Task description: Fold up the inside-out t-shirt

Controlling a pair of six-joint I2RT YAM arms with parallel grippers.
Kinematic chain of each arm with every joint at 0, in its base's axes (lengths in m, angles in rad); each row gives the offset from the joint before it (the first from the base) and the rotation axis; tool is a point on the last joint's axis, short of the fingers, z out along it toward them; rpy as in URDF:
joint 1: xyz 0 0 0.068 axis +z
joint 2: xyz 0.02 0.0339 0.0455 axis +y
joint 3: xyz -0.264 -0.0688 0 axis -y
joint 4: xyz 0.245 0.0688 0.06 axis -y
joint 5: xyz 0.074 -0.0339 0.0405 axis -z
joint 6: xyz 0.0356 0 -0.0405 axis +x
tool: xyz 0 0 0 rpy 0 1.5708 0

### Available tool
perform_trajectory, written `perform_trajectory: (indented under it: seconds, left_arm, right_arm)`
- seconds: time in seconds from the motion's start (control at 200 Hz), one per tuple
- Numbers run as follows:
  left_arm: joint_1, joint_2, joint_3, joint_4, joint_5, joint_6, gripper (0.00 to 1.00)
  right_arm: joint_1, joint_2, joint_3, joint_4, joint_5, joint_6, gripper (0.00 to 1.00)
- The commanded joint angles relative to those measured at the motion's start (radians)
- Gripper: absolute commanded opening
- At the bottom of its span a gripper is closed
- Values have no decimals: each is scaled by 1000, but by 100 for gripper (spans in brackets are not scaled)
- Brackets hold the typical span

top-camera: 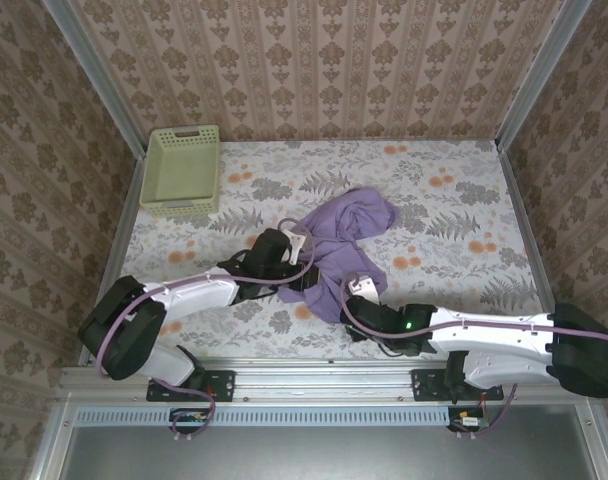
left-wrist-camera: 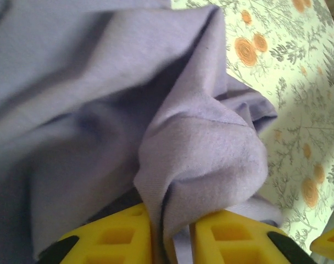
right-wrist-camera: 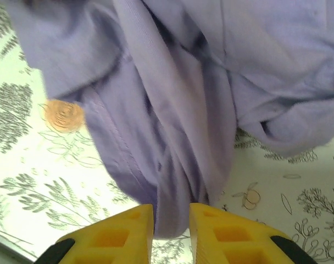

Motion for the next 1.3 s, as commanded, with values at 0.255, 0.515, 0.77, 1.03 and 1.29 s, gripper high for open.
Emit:
perform_trajectory:
  seconds: [0.255, 0.515, 0.77, 1.03, 1.29]
  left_arm:
    - [-124, -137, -89, -72, -191, 39, 50]
    - [-130, -29, -96, -3, -158, 11, 53]
    - [-122, 35, -71, 42, -159, -2, 34]
    - [-60, -29, -73, 15, -150, 23, 21]
    - [-13, -35, 8, -62, -195, 71, 11]
  right_arm:
    - [-125, 315, 167, 18, -2, -61, 29]
    - [-219, 376, 202, 48, 15, -89, 21]
    - [-247, 315, 169, 66, 11, -113, 0]
    - [-262, 53, 96, 20, -106, -106, 0]
    - [-261, -148, -4, 81, -213, -43, 0]
